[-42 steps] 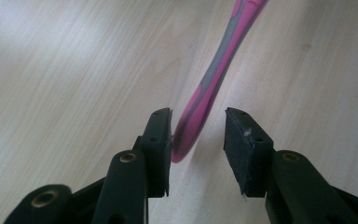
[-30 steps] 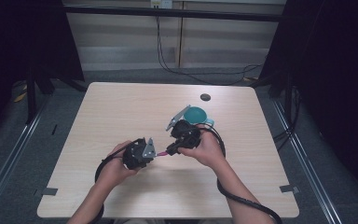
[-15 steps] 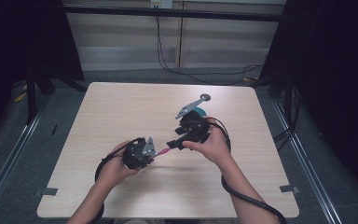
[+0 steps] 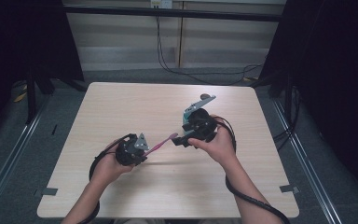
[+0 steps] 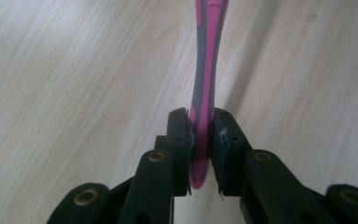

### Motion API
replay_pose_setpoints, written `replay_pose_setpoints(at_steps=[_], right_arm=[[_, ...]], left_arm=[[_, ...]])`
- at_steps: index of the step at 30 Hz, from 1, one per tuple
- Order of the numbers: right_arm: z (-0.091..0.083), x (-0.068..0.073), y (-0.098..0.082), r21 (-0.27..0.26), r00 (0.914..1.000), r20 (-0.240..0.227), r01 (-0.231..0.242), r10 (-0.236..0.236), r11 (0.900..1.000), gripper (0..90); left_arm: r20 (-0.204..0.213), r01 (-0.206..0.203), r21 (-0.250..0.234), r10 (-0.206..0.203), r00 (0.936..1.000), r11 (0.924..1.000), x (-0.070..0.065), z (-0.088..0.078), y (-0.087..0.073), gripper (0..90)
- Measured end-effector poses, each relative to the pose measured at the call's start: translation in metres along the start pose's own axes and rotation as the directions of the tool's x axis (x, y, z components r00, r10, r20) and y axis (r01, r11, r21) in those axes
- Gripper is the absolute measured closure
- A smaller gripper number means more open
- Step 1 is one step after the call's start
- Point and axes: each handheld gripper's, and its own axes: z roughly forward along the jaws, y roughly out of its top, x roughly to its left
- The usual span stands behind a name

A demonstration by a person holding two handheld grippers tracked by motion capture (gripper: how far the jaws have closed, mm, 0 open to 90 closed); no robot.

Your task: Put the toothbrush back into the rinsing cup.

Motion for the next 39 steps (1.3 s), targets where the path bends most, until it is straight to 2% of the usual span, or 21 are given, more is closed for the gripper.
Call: replay_pose_setpoints(at_steps=[5,6,10,12,16,17,19,23,25,27,29,30,31,34,38,39], right_arm=[[-0.002,-0.004,-0.008,-0.005,0.9997,-0.001,-0.024,0.024,1.0,27.8],[-0.003,-0.005,-0.01,-0.01,0.9996,0.003,-0.028,0.028,1.0,28.2],[-0.001,-0.007,-0.017,-0.025,0.9991,-0.002,-0.042,0.042,0.999,28.8],[0.0,-0.007,-0.02,-0.032,0.999,-0.006,-0.045,0.044,0.998,29.4],[0.002,-0.007,-0.024,-0.045,0.9981,-0.011,-0.06,0.06,0.997,30.6],[0.002,-0.007,-0.025,-0.047,0.9979,-0.012,-0.065,0.064,0.997,30.9],[0.002,-0.008,-0.027,-0.067,0.9972,-0.013,-0.074,0.074,0.995,31.5],[0.0,-0.009,-0.03,-0.095,0.9962,-0.008,-0.087,0.087,0.992,32.3],[-0.001,-0.009,-0.032,-0.11,0.9958,-0.01,-0.091,0.091,0.99,32.4],[-0.001,-0.009,-0.033,-0.119,0.9956,-0.01,-0.094,0.093,0.988,32.4],[-0.001,-0.009,-0.034,-0.131,0.9952,-0.013,-0.098,0.097,0.987,32.3],[-0.001,-0.009,-0.035,-0.136,0.9949,-0.015,-0.101,0.1,0.986,32.2],[-0.001,-0.009,-0.036,-0.141,0.9947,-0.016,-0.103,0.102,0.985,32.3],[0.0,-0.008,-0.037,-0.157,0.9939,-0.014,-0.11,0.109,0.981,32.4],[0.001,-0.008,-0.039,-0.175,0.9932,-0.023,-0.116,0.114,0.978,33.7],[0.002,-0.007,-0.039,-0.179,0.9932,-0.022,-0.116,0.114,0.977,34.0]], left_arm=[[0.017,0.07,-0.022,-0.069,0.9974,0.9973,0.005,-0.003,-0.004,78.9],[0.019,0.072,-0.021,-0.071,0.9973,0.9972,0.006,-0.004,-0.004,78.9],[0.03,0.132,-0.046,-0.131,0.991,0.9902,0.008,-0.006,-0.004,78.8],[0.041,0.137,-0.047,-0.135,0.99,0.9895,0.009,-0.006,-0.004,78.9],[0.058,0.171,-0.063,-0.168,0.9841,0.9832,0.008,-0.005,-0.003,78.8],[0.069,0.187,-0.07,-0.182,0.9808,0.9799,0.007,-0.005,-0.003,78.8],[0.082,0.192,-0.074,-0.186,0.9791,0.9785,0.007,-0.005,-0.002,78.8],[0.105,0.223,-0.084,-0.214,0.9711,0.9711,0.005,-0.003,0.001,78.8],[0.121,0.246,-0.099,-0.233,0.9648,0.9642,0.004,-0.002,0.002,78.8],[0.13,0.251,-0.101,-0.237,0.9627,0.9628,0.004,-0.002,0.004,78.8],[0.145,0.272,-0.108,-0.256,0.9559,0.9562,0.003,-0.001,0.006,78.8],[0.15,0.268,-0.107,-0.251,0.9562,0.9574,0.003,-0.001,0.006,78.8],[0.154,0.284,-0.115,-0.266,0.9517,0.9518,0.002,0.0,0.007,78.8],[0.16,0.284,-0.108,-0.265,0.9507,0.9527,0.002,0.0,0.009,78.8],[0.177,0.314,-0.121,-0.291,0.9401,0.9415,-0.001,0.003,0.012,78.8],[0.18,0.313,-0.12,-0.29,0.94,0.9421,-0.001,0.003,0.013,78.8]])
